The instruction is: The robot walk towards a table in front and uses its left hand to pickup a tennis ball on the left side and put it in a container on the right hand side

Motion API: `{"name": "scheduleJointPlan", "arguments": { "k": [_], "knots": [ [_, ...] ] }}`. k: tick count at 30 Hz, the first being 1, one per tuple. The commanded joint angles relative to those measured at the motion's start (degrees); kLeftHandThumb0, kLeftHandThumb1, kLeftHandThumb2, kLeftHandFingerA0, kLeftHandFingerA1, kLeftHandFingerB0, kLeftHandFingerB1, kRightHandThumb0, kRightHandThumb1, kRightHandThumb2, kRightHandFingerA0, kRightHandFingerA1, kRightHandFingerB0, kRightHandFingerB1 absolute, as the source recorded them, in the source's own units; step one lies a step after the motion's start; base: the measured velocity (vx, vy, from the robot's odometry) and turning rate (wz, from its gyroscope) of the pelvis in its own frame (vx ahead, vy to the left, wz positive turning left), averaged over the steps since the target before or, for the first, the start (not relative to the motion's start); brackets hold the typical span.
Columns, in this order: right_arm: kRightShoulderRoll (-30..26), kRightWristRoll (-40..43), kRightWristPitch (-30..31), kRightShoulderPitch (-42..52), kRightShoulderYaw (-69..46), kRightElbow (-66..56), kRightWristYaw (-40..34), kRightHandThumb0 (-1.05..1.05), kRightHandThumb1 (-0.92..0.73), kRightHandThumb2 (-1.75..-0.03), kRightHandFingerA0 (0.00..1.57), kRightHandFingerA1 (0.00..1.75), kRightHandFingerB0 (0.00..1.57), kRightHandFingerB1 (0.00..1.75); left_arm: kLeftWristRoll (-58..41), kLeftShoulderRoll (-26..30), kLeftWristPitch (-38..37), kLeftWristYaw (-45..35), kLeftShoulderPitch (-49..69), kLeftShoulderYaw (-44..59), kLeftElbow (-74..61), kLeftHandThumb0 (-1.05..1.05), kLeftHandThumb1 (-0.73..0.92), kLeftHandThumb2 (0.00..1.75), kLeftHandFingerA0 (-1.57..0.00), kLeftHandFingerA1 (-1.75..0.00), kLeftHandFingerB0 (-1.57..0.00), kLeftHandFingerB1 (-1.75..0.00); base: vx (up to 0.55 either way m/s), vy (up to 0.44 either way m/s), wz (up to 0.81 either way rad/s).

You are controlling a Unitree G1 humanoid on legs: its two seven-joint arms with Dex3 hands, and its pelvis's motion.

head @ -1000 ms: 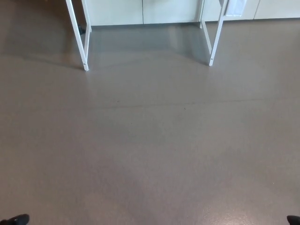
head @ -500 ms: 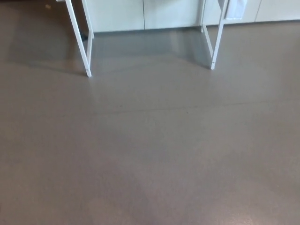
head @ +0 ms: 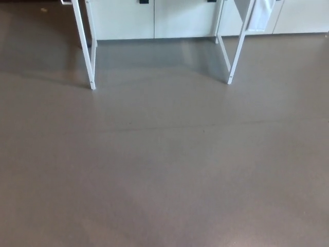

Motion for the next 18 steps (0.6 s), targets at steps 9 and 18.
{"name": "scheduleJointPlan", "arguments": {
  "k": [9, 18],
  "knots": [
    [-0.86, -0.69, -1.41, -0.47, -0.03, -0.41, -2.17, -0.29, -0.45, -0.61, 0.58, 0.48, 0.36, 0.41, -1.00, 0.53, -1.00, -0.40, -0.61, -0.18, 0.99, -0.01, 0.51, 0.54, -0.51, -0.48, -0.36, -0.41, 0.14, -0.047, 0.08],
    [-1.12, -0.65, -3.33, -1.21, 0.15, 2.78, -2.69, -0.27, -0.45, -0.61, 0.57, 0.48, 0.36, 0.41, -1.07, 0.54, -1.19, -0.54, -0.39, -0.29, 1.36, 0.02, 0.53, 0.55, -0.50, -0.48, -0.35, -0.41, 0.21, -0.154, 0.09]
  ]
}}
